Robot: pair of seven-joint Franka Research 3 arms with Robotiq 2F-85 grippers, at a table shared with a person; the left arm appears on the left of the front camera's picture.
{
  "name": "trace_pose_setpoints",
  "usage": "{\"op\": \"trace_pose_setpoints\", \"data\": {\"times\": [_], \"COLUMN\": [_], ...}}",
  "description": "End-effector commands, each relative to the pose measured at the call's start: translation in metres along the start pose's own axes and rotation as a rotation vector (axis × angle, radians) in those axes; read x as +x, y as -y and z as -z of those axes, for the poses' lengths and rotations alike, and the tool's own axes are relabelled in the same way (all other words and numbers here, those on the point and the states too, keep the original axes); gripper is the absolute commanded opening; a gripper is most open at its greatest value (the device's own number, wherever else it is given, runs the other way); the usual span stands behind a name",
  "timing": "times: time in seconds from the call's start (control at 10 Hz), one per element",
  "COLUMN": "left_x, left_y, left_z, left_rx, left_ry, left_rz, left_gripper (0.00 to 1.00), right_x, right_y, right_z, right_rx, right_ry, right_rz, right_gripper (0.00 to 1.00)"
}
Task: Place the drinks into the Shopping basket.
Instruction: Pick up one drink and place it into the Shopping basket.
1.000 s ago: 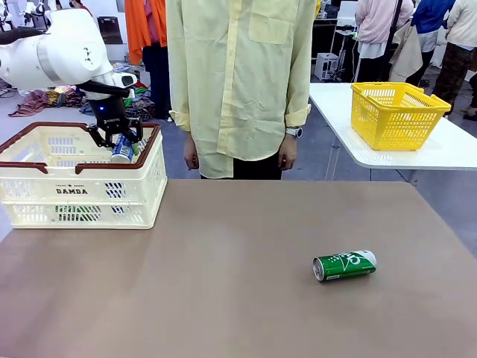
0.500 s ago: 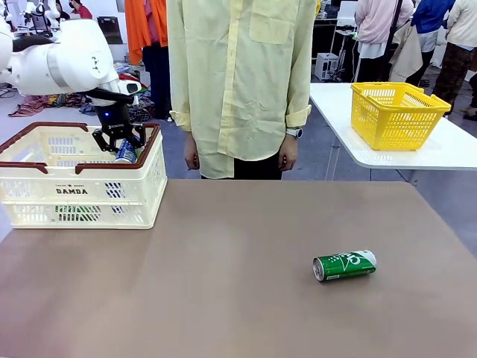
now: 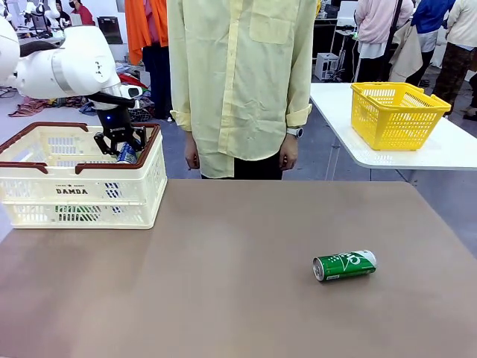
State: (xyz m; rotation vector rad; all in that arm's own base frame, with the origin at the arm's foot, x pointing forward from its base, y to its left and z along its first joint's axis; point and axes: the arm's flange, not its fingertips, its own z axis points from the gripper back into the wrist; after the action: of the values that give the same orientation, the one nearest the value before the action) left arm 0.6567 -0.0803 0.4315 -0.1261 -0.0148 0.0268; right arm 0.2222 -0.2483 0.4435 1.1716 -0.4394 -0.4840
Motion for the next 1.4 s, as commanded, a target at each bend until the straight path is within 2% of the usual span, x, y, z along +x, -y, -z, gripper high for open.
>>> {"op": "trace_pose_setpoints", "data": {"times": [0.0,0.1,0.2,0.3,0.9,1.1,1.3], "left_x": [0.004,0.004,0.004,0.003,-0.003,-0.008,-0.02], "left_y": [0.0,-0.001,-0.001,-0.002,-0.006,-0.013,-0.029], "left_z": [-0.003,-0.001,-0.002,-0.004,-0.017,-0.045,-0.096], "left_rx": [-0.006,-0.001,-0.001,-0.002,-0.03,-0.068,-0.134], "left_ry": [-0.016,-0.025,-0.027,-0.025,-0.003,0.019,0.036], "left_rz": [-0.01,-0.007,-0.006,-0.004,0.01,0.052,0.102], "left_gripper": [0.0,0.0,0.54,1.0,1.0,1.0,1.0], "right_x": [0.0,0.0,0.0,0.0,0.0,0.0,0.0], "right_y": [0.0,0.0,0.0,0.0,0.0,0.0,0.0], "right_z": [-0.001,-0.001,-0.001,-0.001,-0.001,-0.001,-0.001], "right_rx": [0.015,0.015,0.015,0.015,0.015,0.015,0.015], "right_ry": [0.0,0.0,0.0,0.0,0.0,0.0,0.0], "right_rz": [-0.023,-0.023,-0.023,-0.023,-0.023,-0.023,-0.023], "right_gripper": [1.0,1.0,1.0,1.0,1.0,1.0,1.0]}}
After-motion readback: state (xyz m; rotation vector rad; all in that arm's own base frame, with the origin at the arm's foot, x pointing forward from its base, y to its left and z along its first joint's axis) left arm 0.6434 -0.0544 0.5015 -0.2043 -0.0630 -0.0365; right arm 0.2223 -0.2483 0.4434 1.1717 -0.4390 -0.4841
